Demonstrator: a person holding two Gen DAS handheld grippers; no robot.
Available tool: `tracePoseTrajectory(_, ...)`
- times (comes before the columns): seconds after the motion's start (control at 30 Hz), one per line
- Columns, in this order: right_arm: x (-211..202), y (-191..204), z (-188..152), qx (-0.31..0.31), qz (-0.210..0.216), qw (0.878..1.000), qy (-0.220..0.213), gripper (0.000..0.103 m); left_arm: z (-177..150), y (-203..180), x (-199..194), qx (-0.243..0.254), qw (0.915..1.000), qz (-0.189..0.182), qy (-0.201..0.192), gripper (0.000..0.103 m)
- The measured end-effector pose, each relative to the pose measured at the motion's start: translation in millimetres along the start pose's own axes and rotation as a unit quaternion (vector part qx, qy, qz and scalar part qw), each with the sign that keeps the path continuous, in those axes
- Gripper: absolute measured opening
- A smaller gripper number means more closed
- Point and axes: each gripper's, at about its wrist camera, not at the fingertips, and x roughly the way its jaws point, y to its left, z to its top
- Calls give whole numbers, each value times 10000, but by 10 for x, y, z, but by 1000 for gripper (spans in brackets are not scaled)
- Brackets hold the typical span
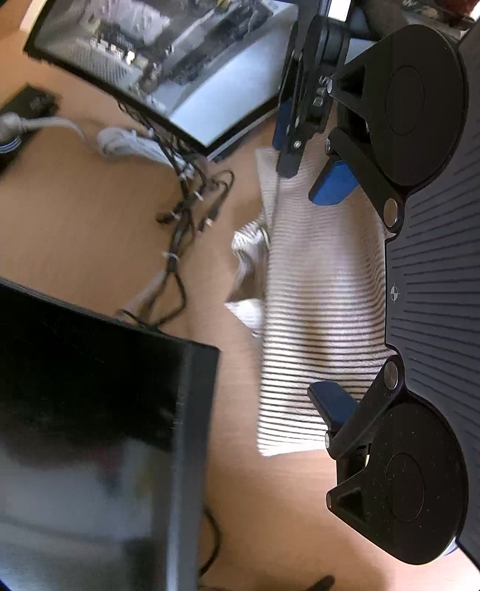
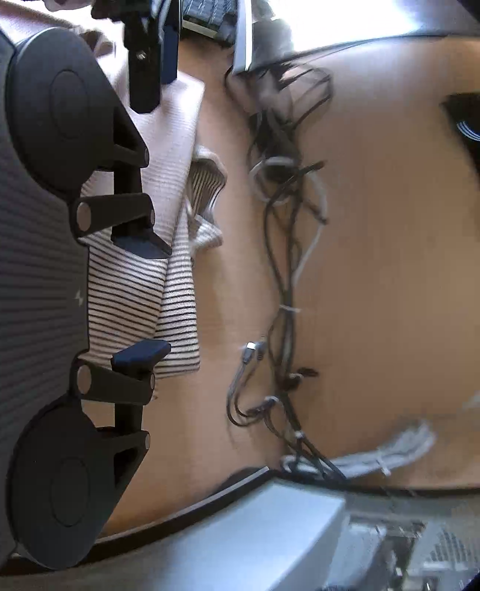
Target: Fold clothes
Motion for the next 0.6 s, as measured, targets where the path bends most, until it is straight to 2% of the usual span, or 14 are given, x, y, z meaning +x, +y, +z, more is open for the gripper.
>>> tracePoseTrajectory(0.07, -173, 17, -86, 78, 14, 9999, -103, 49, -40, -13, -101, -6, 10000, -8, -33, 103)
tracePoseTrajectory(0.17, -104, 48, -289, 114, -102, 9995, 273, 49, -141, 42, -53, -253, 9994, -107, 226, 103)
tracePoseTrajectory(0.23, -80, 110, -338, -130, -186, 9992, 336, 49, -212, 58, 14, -222, 9993, -9, 315, 103)
tracePoseTrajectory(0.3, -142, 132, -236, -179, -205, 9991, 316, 50, -220, 27, 11, -89, 9996, 55, 257, 103)
tracePoseTrajectory(0.37, -219, 136, -103, -184, -200, 9994, 206, 51, -189, 23, -22, -203, 9994, 120, 242, 103)
tracePoseTrajectory(0.47, -249, 149, 140, -288, -128, 9995, -57, 53, -130, -22, -91, -191, 9986, 460, 195, 103)
tracePoseTrajectory(0.6, 46, 160, 352, -273, 254, 9993, 86, 50, -88, -71, -212, -42, 9958, 889, 220, 103)
